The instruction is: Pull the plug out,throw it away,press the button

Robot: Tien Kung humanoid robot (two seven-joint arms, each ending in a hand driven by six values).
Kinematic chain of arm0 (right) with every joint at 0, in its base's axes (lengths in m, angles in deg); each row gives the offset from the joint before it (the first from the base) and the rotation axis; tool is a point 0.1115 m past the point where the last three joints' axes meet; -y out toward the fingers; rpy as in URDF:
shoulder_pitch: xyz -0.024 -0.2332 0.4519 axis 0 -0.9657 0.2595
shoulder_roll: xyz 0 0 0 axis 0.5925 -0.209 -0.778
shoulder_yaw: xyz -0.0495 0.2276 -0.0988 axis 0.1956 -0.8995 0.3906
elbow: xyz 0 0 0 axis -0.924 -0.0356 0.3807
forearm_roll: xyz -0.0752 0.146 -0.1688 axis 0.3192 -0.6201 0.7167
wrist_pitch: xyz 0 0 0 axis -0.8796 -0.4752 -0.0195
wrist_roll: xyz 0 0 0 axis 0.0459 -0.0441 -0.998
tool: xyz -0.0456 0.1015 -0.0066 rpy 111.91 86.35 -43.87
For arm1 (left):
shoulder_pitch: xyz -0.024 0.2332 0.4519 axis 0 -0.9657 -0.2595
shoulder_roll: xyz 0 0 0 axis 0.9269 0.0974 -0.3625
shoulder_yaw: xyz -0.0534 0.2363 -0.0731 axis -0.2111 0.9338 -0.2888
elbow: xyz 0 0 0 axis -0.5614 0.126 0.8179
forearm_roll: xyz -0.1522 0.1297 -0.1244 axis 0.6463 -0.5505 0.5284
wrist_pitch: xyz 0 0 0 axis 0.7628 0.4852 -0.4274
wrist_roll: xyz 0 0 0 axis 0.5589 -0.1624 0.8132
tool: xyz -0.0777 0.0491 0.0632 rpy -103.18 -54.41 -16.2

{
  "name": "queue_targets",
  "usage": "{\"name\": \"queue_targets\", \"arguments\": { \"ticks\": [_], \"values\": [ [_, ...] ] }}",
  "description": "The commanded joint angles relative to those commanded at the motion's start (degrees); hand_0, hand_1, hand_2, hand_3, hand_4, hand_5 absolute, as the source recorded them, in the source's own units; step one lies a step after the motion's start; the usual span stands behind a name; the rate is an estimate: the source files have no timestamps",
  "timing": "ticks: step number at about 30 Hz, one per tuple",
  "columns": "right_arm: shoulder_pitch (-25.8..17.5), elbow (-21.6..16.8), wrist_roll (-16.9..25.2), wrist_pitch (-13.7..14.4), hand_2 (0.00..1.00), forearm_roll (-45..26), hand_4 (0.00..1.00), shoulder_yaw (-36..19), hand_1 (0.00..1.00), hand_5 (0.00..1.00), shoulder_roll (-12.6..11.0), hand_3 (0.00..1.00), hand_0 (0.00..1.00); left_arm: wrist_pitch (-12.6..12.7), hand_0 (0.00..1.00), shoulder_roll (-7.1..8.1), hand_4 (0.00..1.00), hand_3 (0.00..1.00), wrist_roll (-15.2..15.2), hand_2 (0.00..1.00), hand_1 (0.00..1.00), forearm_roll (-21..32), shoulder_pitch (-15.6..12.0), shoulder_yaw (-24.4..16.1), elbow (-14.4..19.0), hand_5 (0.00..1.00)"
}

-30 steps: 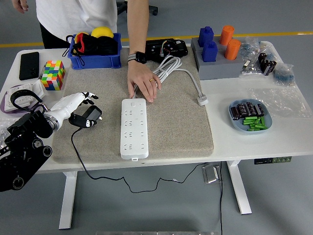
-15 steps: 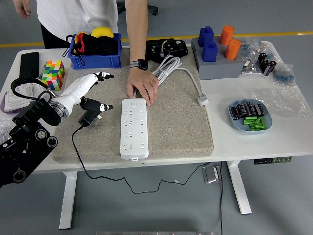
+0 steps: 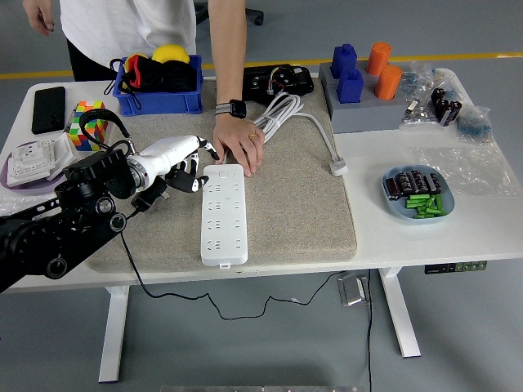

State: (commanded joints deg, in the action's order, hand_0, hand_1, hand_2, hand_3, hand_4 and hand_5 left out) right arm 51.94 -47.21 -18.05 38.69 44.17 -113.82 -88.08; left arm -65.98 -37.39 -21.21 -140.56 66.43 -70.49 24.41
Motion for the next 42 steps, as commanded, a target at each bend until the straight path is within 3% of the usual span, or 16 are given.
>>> {"name": "queue_targets", "arguments": {
  "ticks": [5, 12, 20, 27, 42],
  "values": [
    [-0.1, 0.0, 0.0, 0.0, 0.743, 0.0, 0.788, -0.2, 0.746, 0.797, 0.0, 0.745, 0.785, -0.8, 0.124, -1.05, 0.61, 0.734, 2.0, 0.169, 0.088, 0.9, 3.1, 4.8, -2.6, 0.002],
    [-0.1, 0.0, 0.0, 0.0, 0.744, -0.1, 0.788, -0.2, 0.746, 0.797, 0.2, 0.745, 0.785, -0.9, 0.126, -2.92, 0.616, 0.745, 2.3, 0.162, 0.092, 0.8, 6.2, 9.9, -6.3, 0.002],
    [0.0, 0.0, 0.0, 0.0, 0.743, -0.1, 0.788, -0.1, 0.746, 0.797, 0.1, 0.745, 0.785, -0.7, 0.123, -4.2, 0.625, 0.748, 1.9, 0.155, 0.089, 0.5, 7.3, 9.4, -8.1, 0.009],
    [0.1, 0.1, 0.0, 0.0, 0.743, -0.1, 0.788, -0.3, 0.747, 0.798, 0.1, 0.745, 0.785, -1.4, 0.123, -5.21, 0.63, 0.753, 2.3, 0.153, 0.085, 0.6, 8.9, 12.2, -9.9, 0.027],
    [0.1, 0.1, 0.0, 0.0, 0.743, 0.0, 0.787, -0.3, 0.746, 0.797, 0.0, 0.745, 0.785, -2.6, 0.116, -5.72, 0.616, 0.741, 3.1, 0.15, 0.086, 2.8, 11.0, 16.5, -11.3, 0.042]
  ]
}}
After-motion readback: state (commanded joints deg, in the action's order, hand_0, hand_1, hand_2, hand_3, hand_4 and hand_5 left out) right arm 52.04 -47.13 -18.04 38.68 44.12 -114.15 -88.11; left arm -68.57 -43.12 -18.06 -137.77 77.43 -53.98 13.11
